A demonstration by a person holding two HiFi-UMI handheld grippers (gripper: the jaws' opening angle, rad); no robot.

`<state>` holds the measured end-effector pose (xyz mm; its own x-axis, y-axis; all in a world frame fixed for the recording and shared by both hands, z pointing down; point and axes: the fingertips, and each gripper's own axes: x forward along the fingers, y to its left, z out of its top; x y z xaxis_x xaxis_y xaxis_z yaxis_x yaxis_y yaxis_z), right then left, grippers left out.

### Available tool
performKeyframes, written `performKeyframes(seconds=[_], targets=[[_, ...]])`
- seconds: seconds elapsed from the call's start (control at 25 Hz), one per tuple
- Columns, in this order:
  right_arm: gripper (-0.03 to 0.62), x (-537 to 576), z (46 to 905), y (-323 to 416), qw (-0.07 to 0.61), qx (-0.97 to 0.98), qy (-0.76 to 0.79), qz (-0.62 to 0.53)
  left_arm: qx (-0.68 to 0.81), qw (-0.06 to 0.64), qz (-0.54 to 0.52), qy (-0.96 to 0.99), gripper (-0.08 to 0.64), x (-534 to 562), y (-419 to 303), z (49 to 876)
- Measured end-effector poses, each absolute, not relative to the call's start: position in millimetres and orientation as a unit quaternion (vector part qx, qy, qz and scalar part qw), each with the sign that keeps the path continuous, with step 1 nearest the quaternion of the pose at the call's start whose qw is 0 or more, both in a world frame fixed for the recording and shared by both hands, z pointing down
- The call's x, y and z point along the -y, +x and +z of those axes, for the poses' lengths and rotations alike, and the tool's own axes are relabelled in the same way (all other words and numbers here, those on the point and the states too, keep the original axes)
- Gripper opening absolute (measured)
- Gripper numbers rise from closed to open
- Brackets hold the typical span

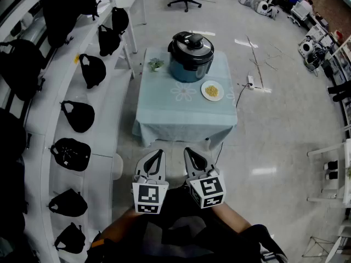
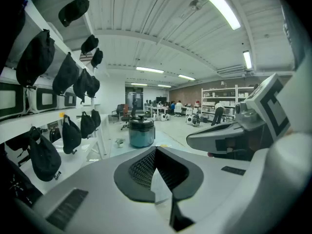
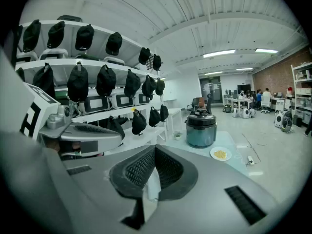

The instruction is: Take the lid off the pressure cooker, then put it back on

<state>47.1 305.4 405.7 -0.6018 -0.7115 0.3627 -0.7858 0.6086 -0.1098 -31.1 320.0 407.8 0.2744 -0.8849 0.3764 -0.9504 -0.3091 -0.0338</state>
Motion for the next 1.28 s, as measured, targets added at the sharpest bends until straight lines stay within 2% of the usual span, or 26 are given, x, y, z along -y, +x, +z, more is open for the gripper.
performKeyframes(seconds=[0.52,1.08,1.28], targets=[[0.015,-279.3,404.2,58.4,0.153,0.878,0.435,0.129,0.575,0.109,0.157,0.796,0.008,-293.9,-20.4,410.3],[0.015,-191.8,379.0,97.5,0.136,0.884,0.429,0.127,0.596,0.091,0.149,0.784,0.008,-212.3,15.3,380.5],[0.017,-158.7,374.8,113.7,0.142,0.895,0.407,0.118,0.619,0.104,0.153,0.763,0.008,-184.2,30.6,379.4]])
